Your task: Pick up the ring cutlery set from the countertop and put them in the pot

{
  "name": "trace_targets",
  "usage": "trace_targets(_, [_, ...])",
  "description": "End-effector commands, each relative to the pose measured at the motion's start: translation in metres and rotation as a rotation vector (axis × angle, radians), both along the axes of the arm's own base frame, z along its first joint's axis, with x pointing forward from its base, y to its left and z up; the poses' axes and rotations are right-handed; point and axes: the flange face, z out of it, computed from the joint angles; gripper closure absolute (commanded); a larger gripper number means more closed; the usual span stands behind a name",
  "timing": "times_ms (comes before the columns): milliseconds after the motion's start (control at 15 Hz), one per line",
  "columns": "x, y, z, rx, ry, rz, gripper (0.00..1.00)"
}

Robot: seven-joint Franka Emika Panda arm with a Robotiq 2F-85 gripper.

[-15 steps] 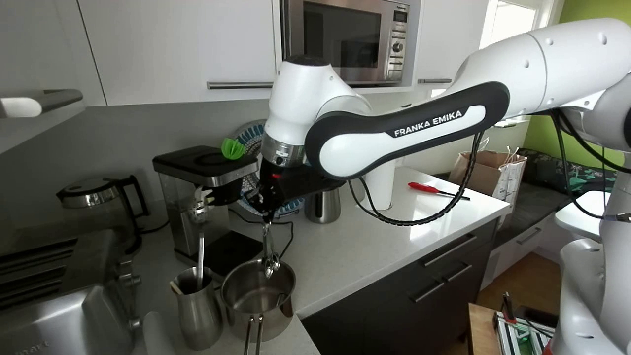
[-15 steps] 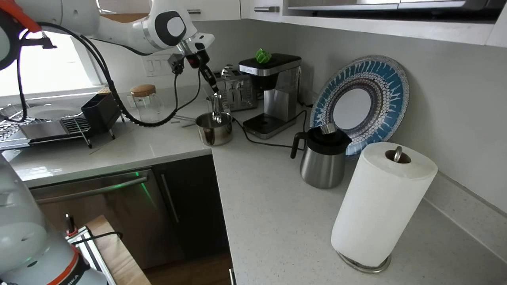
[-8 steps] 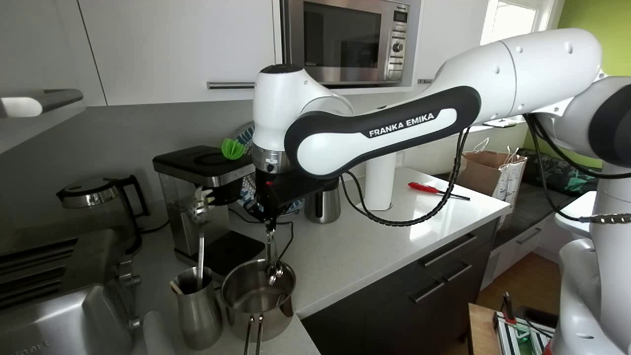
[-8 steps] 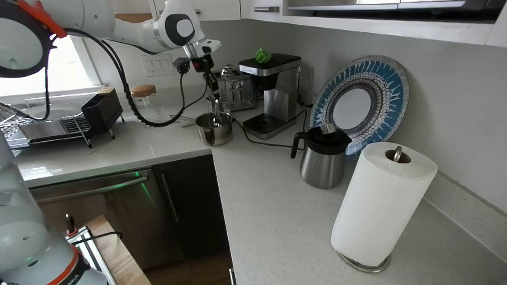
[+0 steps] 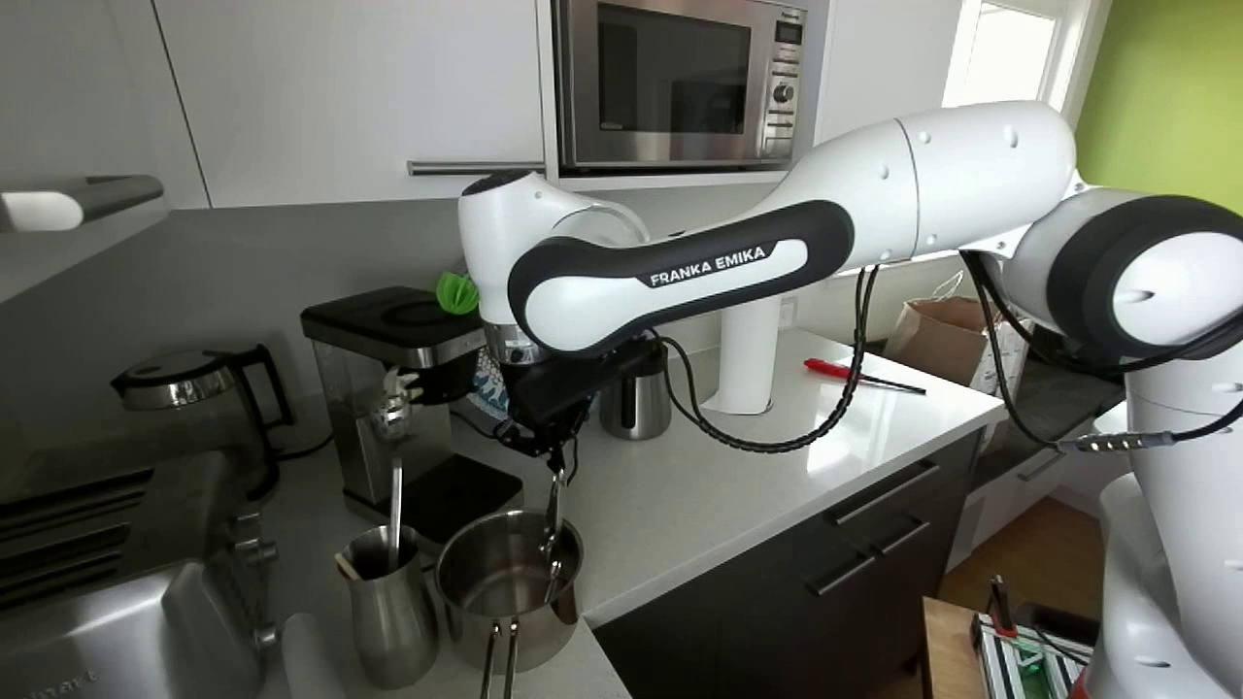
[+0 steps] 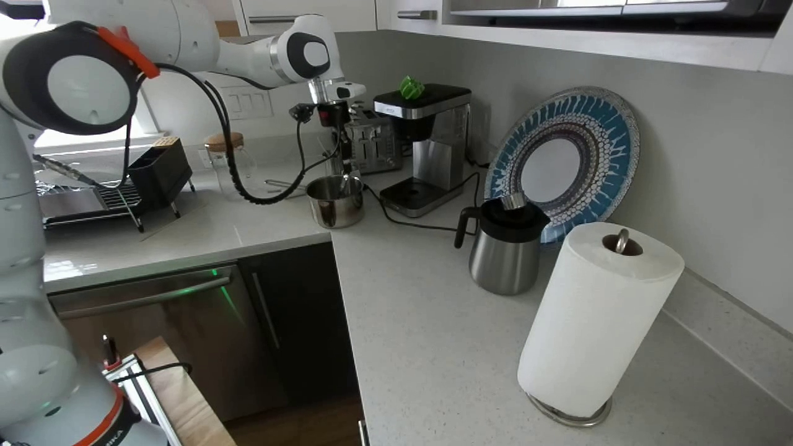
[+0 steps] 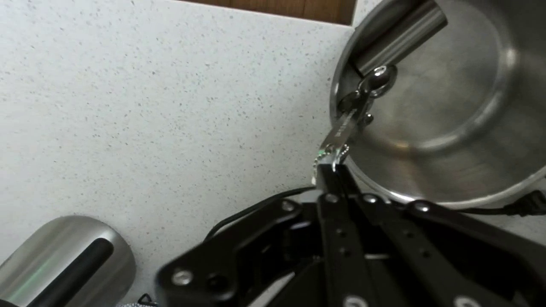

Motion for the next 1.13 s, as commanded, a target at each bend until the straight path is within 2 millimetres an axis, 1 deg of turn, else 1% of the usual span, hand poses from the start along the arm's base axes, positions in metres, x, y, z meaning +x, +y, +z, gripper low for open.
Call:
trace_targets(0, [0.014, 0.0, -0.008, -0.002, 0.09, -0.013, 0.98])
trace_targets(67, [0.017, 0.0, -0.01, -0.003, 0.104, -0.019, 0.82])
trace_targets(133, [0.019, 0.0, -0.011, -0.003, 0.116, -0.02, 0.72])
trace_targets(267, [0.024, 0.0, -0.011, 0.0, 0.129, -0.027, 0.58])
trace_targets(333, [0.026, 0.0, -0.011, 0.001, 0.131, -0.031, 0.49])
trace_targets(400, [0.026, -0.002, -0.007, 0.006, 0.125, -0.036, 0.43])
trace_targets(533, [0.022, -0.006, 0.009, 0.006, 0.078, -0.044, 0.27])
trace_targets(667, [0.008, -0.01, 0.031, -0.01, 0.034, -0.037, 0.12])
trace_targets(733, [-0.003, -0.011, 0.04, -0.019, 0.018, -0.014, 0.05])
trace_targets(800, [-0.012, -0.01, 0.049, -0.022, 0.007, 0.016, 0.01])
trace_targets(933, [-0.033, -0.007, 0.068, -0.012, -0.025, 0.103, 0.0])
trace_targets(1000, [-0.003, -0.008, 0.06, -0.007, -0.002, 0.035, 0.0])
trace_targets(1067, [-0.01, -0.008, 0.069, -0.006, -0.014, 0.044, 0.0])
